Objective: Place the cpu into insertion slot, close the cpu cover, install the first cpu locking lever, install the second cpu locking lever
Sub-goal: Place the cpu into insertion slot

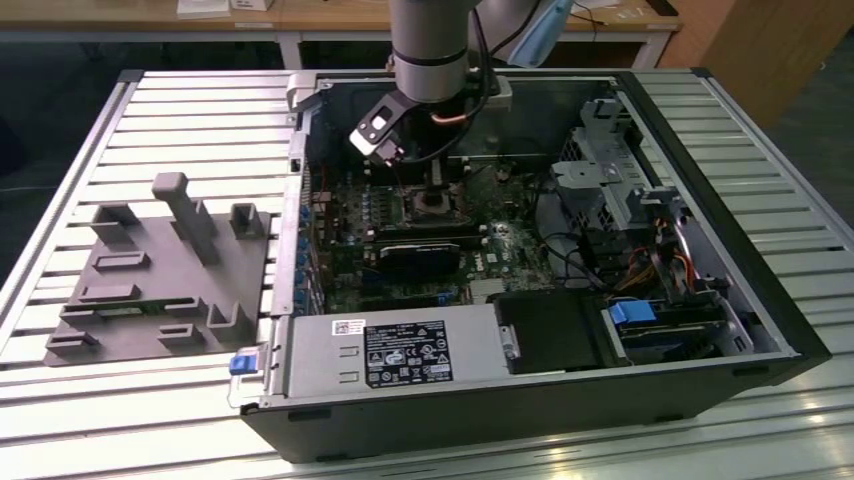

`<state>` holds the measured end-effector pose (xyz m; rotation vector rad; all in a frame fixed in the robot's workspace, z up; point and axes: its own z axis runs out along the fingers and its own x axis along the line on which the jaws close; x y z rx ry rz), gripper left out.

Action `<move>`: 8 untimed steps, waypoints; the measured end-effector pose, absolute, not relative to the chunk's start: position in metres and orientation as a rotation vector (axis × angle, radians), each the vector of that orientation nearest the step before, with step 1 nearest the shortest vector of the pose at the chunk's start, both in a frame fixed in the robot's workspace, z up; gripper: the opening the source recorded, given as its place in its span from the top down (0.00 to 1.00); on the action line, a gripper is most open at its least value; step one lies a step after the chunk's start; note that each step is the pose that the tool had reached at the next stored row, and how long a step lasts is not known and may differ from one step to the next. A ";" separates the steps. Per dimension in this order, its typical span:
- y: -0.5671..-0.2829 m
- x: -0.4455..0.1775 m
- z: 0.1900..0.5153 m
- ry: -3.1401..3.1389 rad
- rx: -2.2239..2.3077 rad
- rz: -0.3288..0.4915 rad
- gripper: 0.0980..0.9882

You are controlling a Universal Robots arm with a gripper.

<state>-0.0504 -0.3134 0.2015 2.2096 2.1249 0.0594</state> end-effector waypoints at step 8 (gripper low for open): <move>-0.313 -0.050 0.199 2.118 2.216 0.059 1.00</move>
